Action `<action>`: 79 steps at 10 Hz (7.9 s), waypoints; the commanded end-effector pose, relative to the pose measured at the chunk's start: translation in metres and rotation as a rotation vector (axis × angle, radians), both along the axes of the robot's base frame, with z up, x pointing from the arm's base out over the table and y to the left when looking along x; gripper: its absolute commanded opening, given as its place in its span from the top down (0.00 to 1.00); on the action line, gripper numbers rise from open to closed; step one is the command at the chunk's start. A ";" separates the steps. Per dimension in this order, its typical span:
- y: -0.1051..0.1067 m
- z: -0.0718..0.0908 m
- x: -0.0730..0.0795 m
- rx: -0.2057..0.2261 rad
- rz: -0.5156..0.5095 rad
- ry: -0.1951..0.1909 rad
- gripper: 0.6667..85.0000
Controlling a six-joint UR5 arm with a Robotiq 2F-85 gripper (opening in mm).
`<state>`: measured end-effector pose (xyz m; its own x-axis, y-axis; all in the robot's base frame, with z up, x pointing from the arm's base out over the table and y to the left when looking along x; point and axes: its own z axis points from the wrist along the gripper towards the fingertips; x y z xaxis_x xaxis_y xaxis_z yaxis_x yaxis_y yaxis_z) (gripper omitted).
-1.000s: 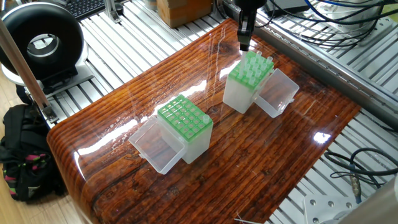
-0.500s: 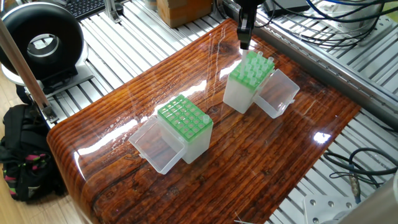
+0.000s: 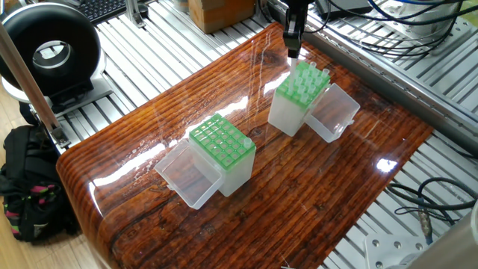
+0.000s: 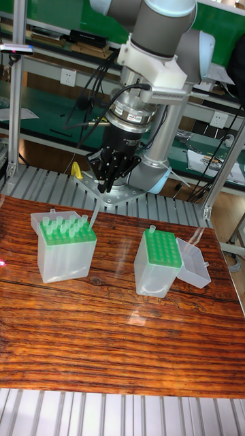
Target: Transfer all large pipette tips from one holder to another
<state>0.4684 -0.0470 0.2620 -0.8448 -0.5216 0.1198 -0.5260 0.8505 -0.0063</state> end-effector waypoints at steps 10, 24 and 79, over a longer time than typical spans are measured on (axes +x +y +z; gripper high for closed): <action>0.010 0.012 -0.005 -0.010 -0.029 0.022 0.86; 0.025 0.024 -0.017 -0.032 -0.084 0.065 0.87; 0.099 0.026 0.001 0.061 -0.298 -0.154 0.91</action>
